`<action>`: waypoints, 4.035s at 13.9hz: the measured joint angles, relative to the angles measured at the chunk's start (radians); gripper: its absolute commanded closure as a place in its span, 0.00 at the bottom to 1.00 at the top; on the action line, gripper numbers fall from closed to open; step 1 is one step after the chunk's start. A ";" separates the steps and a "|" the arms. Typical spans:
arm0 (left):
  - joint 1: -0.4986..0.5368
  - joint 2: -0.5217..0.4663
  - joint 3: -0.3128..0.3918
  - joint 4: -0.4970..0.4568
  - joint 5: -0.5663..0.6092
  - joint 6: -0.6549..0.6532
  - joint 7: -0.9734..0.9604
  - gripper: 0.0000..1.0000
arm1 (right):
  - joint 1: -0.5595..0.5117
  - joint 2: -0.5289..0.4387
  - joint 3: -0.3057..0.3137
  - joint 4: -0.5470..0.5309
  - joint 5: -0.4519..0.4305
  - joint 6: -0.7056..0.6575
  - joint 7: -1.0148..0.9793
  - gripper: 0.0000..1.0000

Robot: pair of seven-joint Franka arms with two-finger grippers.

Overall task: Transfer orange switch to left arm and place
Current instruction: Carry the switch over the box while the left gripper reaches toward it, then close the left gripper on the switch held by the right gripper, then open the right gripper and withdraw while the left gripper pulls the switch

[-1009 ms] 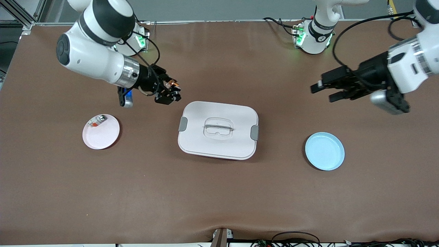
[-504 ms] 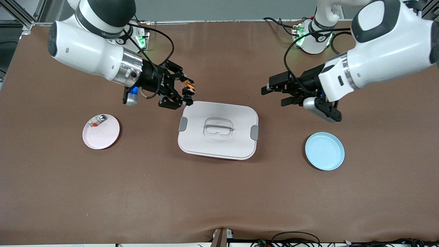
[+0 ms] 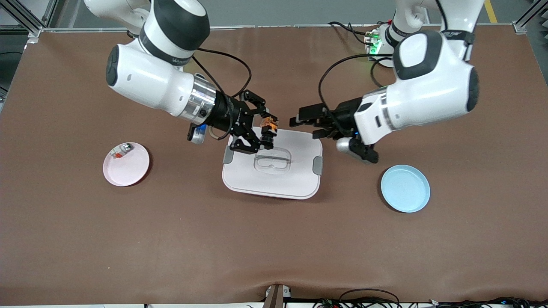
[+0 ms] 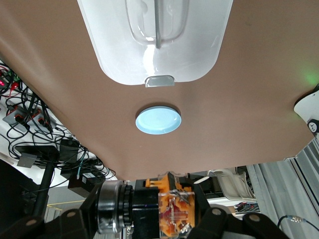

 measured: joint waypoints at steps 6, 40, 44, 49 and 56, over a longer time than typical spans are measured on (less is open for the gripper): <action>-0.008 0.014 0.005 0.008 -0.006 0.032 0.005 0.00 | 0.053 0.078 -0.008 0.062 -0.008 0.054 0.030 1.00; 0.033 0.066 0.009 0.040 -0.011 0.037 0.195 1.00 | 0.097 0.277 -0.014 0.279 -0.097 0.169 0.087 1.00; 0.034 0.066 0.009 0.040 -0.011 0.037 0.196 1.00 | 0.098 0.277 -0.014 0.279 -0.099 0.169 0.092 0.00; 0.035 0.064 0.009 0.044 -0.011 0.037 0.196 1.00 | 0.102 0.278 -0.014 0.281 -0.099 0.173 0.099 0.00; 0.143 -0.023 0.011 0.056 0.104 -0.130 0.196 1.00 | 0.061 0.261 -0.029 0.325 -0.238 -0.102 -0.040 0.00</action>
